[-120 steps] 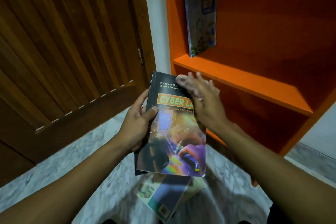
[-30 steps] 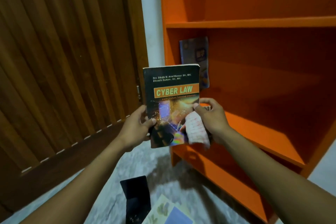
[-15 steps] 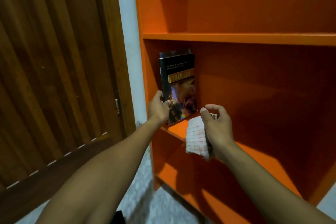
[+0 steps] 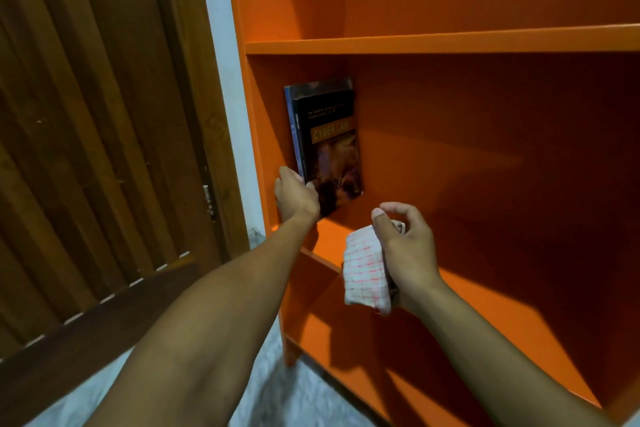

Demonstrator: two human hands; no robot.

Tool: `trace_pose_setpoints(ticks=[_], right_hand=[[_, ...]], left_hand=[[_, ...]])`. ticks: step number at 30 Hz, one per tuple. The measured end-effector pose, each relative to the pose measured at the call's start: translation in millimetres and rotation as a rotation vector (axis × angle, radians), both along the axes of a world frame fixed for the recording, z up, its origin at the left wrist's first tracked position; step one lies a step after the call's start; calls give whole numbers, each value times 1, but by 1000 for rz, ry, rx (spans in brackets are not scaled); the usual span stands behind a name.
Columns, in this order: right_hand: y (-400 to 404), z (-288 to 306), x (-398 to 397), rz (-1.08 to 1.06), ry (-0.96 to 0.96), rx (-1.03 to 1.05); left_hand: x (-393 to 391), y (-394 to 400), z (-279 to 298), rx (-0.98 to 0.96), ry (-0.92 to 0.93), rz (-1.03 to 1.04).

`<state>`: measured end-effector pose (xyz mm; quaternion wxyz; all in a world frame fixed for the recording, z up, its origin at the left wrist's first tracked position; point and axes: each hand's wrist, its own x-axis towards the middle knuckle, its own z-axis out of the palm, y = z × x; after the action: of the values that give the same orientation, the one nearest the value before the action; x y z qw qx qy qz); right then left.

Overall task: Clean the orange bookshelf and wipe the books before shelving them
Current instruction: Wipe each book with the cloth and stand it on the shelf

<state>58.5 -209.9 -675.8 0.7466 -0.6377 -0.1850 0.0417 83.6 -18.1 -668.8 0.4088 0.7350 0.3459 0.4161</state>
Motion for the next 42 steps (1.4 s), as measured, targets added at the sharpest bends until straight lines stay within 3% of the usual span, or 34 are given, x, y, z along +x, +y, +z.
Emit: trace_pose_setpoints(ticks=[9,15,17,21,24,33,42], right_hand=[[-9,6,-25,30,98,-13],[-14,-11,-70,334,282,-212],[-17,-24,-89,425,407,-234],[-20,-62,-125,617,843,-131],[-19,-91,-142,661,991,-184],[7,-133,-163,573,981,-301],[9,-158,-136,549,850,-327]], left_hand=[[-39,2,-8,152,199,-125],[-130,-3,-37,258,278,-252],[-164,-7,-56,222,321,-259],[-231,-11,-116,66,474,-277],[-274,-12,-171,-76,583,-318],[-342,-31,-327,-311,986,-327],[-338,-46,-383,-326,1146,-313]])
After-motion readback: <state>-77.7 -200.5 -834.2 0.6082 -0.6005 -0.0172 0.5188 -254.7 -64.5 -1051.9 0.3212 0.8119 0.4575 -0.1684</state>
